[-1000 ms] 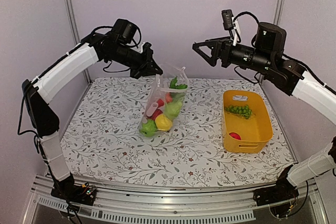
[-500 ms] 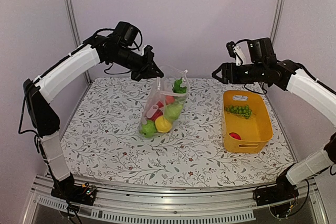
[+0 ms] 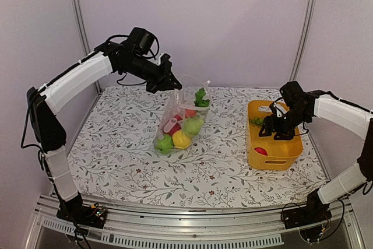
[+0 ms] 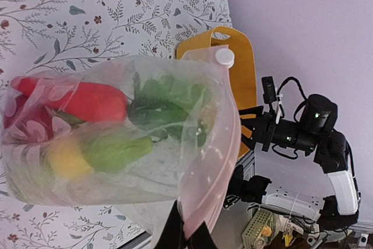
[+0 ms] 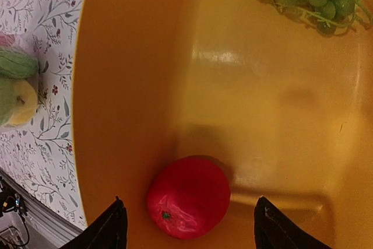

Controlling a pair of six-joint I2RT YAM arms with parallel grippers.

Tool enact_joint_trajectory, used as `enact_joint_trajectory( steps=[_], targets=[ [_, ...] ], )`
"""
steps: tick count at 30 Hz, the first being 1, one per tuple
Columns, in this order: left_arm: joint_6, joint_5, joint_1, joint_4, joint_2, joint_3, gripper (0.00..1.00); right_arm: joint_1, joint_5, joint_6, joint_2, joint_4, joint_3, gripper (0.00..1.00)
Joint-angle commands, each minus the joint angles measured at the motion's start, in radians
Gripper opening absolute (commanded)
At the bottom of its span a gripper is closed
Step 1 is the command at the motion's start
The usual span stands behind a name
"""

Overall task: Place the food in the zip-top bag and seal the zipper
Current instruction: Pick up the fake fruit from the bin.

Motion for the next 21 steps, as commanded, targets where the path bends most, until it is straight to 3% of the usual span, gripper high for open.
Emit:
enact_joint_trajectory(
  steps=[1,4,13,18,21],
  targets=[
    [0.014,0.012,0.009,0.018,-0.034,-0.021,0.0,0.0,-0.073,0.0,0.059,-0.035,-0.06,0.77],
    [0.013,0.015,0.009,0.02,-0.034,-0.026,0.0,0.0,-0.095,-0.004,0.105,-0.006,-0.088,0.82],
    [0.01,0.01,0.009,0.02,-0.054,-0.039,0.0,0.0,-0.115,-0.013,0.252,0.057,-0.071,0.84],
    [0.009,0.005,0.009,0.02,-0.067,-0.048,0.0,0.0,-0.145,-0.022,0.292,0.047,-0.062,0.73],
    [0.011,0.0,0.01,0.02,-0.074,-0.054,0.0,0.0,-0.135,-0.022,0.272,0.02,-0.051,0.6]
  ],
)
